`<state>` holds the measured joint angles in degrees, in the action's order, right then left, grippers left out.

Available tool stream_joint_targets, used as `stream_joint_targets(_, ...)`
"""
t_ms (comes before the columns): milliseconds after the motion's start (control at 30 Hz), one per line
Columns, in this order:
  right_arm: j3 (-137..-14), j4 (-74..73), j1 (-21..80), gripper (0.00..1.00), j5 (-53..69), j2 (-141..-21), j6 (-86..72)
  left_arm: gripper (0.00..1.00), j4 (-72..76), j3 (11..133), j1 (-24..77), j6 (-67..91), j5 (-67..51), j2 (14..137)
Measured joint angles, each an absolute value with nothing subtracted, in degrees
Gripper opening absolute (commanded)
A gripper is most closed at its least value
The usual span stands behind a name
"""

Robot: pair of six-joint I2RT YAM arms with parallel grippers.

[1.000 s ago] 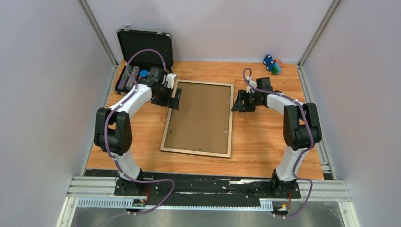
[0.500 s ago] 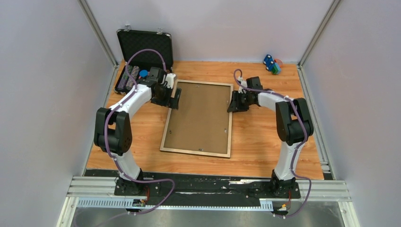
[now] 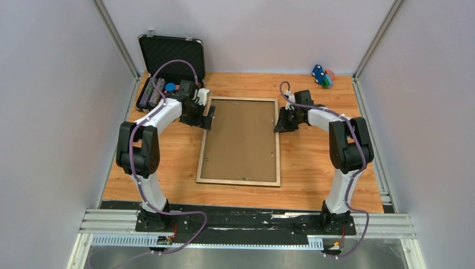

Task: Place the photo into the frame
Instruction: Place the photo frame item in the photo frame.

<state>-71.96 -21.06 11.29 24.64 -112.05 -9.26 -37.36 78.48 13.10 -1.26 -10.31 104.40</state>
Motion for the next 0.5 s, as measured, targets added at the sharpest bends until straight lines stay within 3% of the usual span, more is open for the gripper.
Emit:
stream_joint_targets(233,-66.87,-23.75,6.57,0.00,22.50,-106.83,-4.84,0.97,-37.87,83.24,13.13,-1.41,-12.91,111.53)
stream_joint_targets(500,-63.16,-26.57,4.62,0.00,21.10,-102.96,-0.91,1.00,-38.74,87.07,15.44,-0.08,-15.73,117.45)
